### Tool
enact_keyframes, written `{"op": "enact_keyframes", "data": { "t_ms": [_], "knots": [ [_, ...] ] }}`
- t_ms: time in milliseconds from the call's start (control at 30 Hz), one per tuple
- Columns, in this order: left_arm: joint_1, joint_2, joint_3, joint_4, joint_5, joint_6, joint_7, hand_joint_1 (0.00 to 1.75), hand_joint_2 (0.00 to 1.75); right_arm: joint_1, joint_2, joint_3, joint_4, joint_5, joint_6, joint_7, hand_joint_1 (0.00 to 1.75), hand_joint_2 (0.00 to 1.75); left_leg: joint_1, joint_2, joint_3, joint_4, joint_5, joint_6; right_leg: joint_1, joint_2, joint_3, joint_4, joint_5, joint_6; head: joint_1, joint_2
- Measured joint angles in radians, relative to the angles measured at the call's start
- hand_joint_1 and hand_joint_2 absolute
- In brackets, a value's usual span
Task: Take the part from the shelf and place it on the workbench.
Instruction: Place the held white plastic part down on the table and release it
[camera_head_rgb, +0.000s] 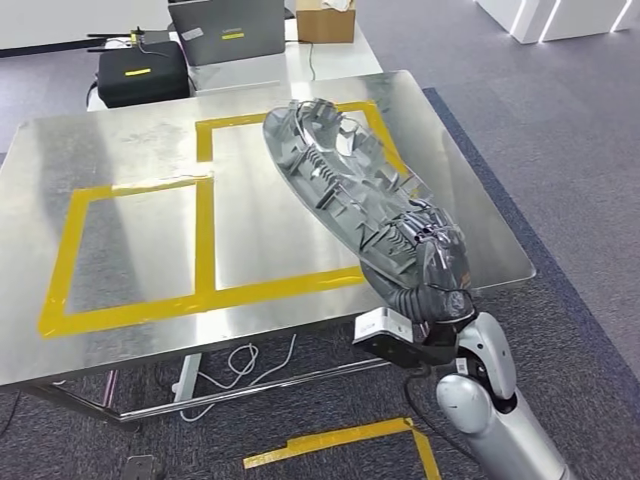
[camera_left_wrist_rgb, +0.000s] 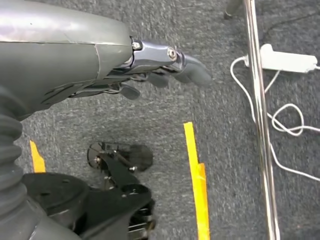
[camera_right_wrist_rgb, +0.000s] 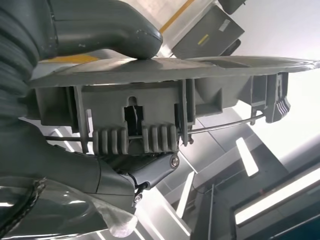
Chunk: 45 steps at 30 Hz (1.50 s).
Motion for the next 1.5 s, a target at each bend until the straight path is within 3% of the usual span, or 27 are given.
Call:
{"op": "enact_keyframes", "data": {
  "t_ms": [100, 167, 300, 333, 367, 433, 500, 567, 633, 700, 800, 833, 867, 933, 1000, 1067, 1300, 1500],
  "knots": [
    [0.000, 0.000, 0.003, 0.001, 0.001, -0.001, -0.003, 0.00, 1.75, 0.002, 0.000, 0.003, 0.001, 0.009, -0.003, 0.002, 1.75, 1.75, 0.000, -0.002, 0.019, -0.032, -0.021, 0.017, -0.001, -0.002, 0.005, -0.002, 0.001, 0.021, 0.002, 0.000],
    [-0.001, -0.001, 0.005, 0.002, 0.001, -0.002, -0.007, 0.00, 1.75, 0.002, 0.000, 0.009, 0.002, 0.012, -0.003, 0.004, 1.75, 1.75, 0.004, -0.004, 0.038, -0.045, -0.026, 0.029, -0.001, -0.003, -0.017, 0.043, -0.015, 0.030, 0.005, 0.000],
    [-0.005, -0.001, 0.006, 0.009, -0.007, -0.004, -0.012, 0.00, 1.75, 0.001, 0.000, 0.019, 0.007, 0.021, -0.003, 0.006, 1.75, 1.75, 0.002, -0.005, 0.066, -0.048, -0.050, 0.041, -0.001, -0.003, -0.171, 0.257, -0.076, 0.037, 0.006, 0.000],
    [-0.005, -0.001, 0.007, 0.012, -0.009, -0.004, -0.013, 0.00, 1.75, 0.002, 0.000, 0.019, 0.009, 0.021, -0.002, 0.007, 1.75, 1.75, 0.002, -0.006, 0.076, -0.048, -0.059, 0.041, -0.001, -0.003, -0.193, 0.264, -0.066, 0.036, 0.007, 0.000],
    [-0.006, -0.001, 0.007, 0.015, -0.012, -0.004, -0.014, 0.00, 1.75, 0.002, -0.001, 0.019, 0.011, 0.021, -0.001, 0.009, 1.75, 1.75, 0.001, -0.007, 0.089, -0.048, -0.068, 0.039, -0.001, -0.004, -0.197, 0.236, -0.035, 0.033, 0.007, 0.000],
    [-0.008, -0.001, 0.008, 0.021, -0.015, -0.004, -0.015, 0.00, 1.75, 0.003, -0.001, 0.020, 0.015, 0.022, 0.001, 0.009, 1.75, 1.75, 0.000, -0.008, 0.118, -0.048, -0.089, 0.035, 0.002, -0.004, -0.172, 0.119, 0.061, 0.025, 0.006, 0.000],
    [-0.012, -0.001, 0.008, 0.030, -0.016, -0.002, -0.018, 0.00, 1.75, 0.001, -0.002, 0.020, 0.018, 0.024, 0.006, 0.008, 1.75, 1.75, -0.001, -0.008, 0.133, -0.048, -0.106, 0.025, 0.008, -0.007, -0.149, 0.035, 0.104, 0.014, 0.006, 0.000],
    [-0.017, 0.001, 0.008, 0.039, -0.018, 0.001, -0.023, 0.00, 1.75, -0.002, -0.004, 0.021, 0.020, 0.029, 0.015, 0.008, 1.75, 1.75, -0.002, -0.006, 0.139, -0.046, -0.111, 0.012, 0.012, -0.008, -0.137, 0.019, 0.098, -0.001, 0.006, 0.000],
    [-0.022, 0.003, 0.008, 0.045, -0.020, 0.005, -0.031, 0.00, 1.75, -0.002, -0.006, 0.021, 0.023, 0.034, 0.025, 0.009, 1.75, 1.75, -0.003, -0.004, 0.135, -0.021, -0.110, 0.001, 0.006, -0.007, -0.116, 0.010, 0.101, -0.013, 0.005, 0.000],
    [-0.029, 0.006, 0.008, 0.052, -0.022, 0.007, -0.035, 0.00, 1.75, -0.004, -0.006, 0.023, 0.027, 0.040, 0.036, 0.008, 1.75, 1.75, -0.001, -0.003, 0.091, 0.064, -0.126, -0.010, 0.000, -0.008, -0.096, 0.000, 0.095, -0.020, 0.002, 0.000],
    [-0.039, 0.009, 0.007, 0.065, -0.023, 0.010, -0.036, 0.00, 1.75, -0.013, -0.010, 0.033, 0.037, 0.059, 0.086, 0.012, 1.75, 1.75, 0.007, -0.003, -0.012, 0.209, -0.191, -0.022, -0.001, -0.006, -0.078, -0.001, 0.078, -0.024, 0.000, 0.000],
    [-0.041, 0.010, 0.006, 0.070, -0.025, 0.011, -0.037, 0.00, 1.75, -0.020, -0.014, 0.040, 0.044, 0.068, 0.115, 0.015, 1.75, 1.75, 0.008, -0.002, -0.030, 0.217, -0.188, -0.024, -0.001, -0.005, -0.071, -0.001, 0.072, -0.024, 0.000, 0.000],
    [-0.045, 0.011, 0.004, 0.075, -0.029, 0.012, -0.037, 0.00, 1.75, -0.030, -0.019, 0.050, 0.053, 0.077, 0.144, 0.018, 1.75, 1.75, 0.008, -0.002, -0.034, 0.193, -0.161, -0.024, -0.001, -0.003, -0.063, -0.001, 0.067, -0.023, 0.000, 0.000],
    [-0.054, 0.014, -0.001, 0.085, -0.034, 0.014, -0.038, 0.00, 1.75, -0.056, -0.028, 0.078, 0.080, 0.091, 0.195, 0.021, 1.75, 1.75, 0.008, -0.002, -0.009, 0.079, -0.061, -0.020, -0.001, -0.001, -0.046, -0.002, 0.055, -0.020, 0.000, 0.000],
    [-0.067, 0.016, -0.006, 0.097, -0.037, 0.014, -0.039, 0.00, 1.75, -0.080, -0.035, 0.104, 0.111, 0.099, 0.223, 0.021, 1.75, 1.75, 0.003, 0.000, 0.010, -0.012, -0.011, -0.010, 0.001, -0.002, -0.039, -0.002, 0.048, -0.013, 0.000, 0.000],
    [-0.076, 0.017, -0.013, 0.107, -0.041, 0.013, -0.047, 0.00, 1.75, -0.108, -0.040, 0.128, 0.140, 0.108, 0.243, 0.022, 1.75, 1.75, -0.001, 0.001, 0.009, -0.035, -0.007, -0.004, 0.003, -0.003, -0.042, -0.001, 0.045, -0.006, 0.002, 0.000],
    [-0.104, 0.022, -0.060, 0.147, -0.045, -0.004, -0.067, 0.00, 1.75, -0.263, -0.045, 0.224, 0.288, 0.125, 0.310, 0.028, 1.75, 1.75, -0.003, -0.003, 0.007, -0.039, 0.003, 0.000, 0.003, -0.007, -0.039, -0.011, 0.046, -0.007, 0.004, 0.000],
    [-0.124, 0.035, -0.099, 0.195, -0.032, -0.012, -0.071, 0.00, 1.75, -0.378, -0.028, 0.310, 0.418, 0.142, 0.345, 0.024, 1.75, 1.75, -0.005, -0.003, 0.006, -0.039, 0.004, 0.009, 0.001, -0.008, -0.038, -0.016, 0.050, 0.007, 0.004, 0.000]
  ]
}}
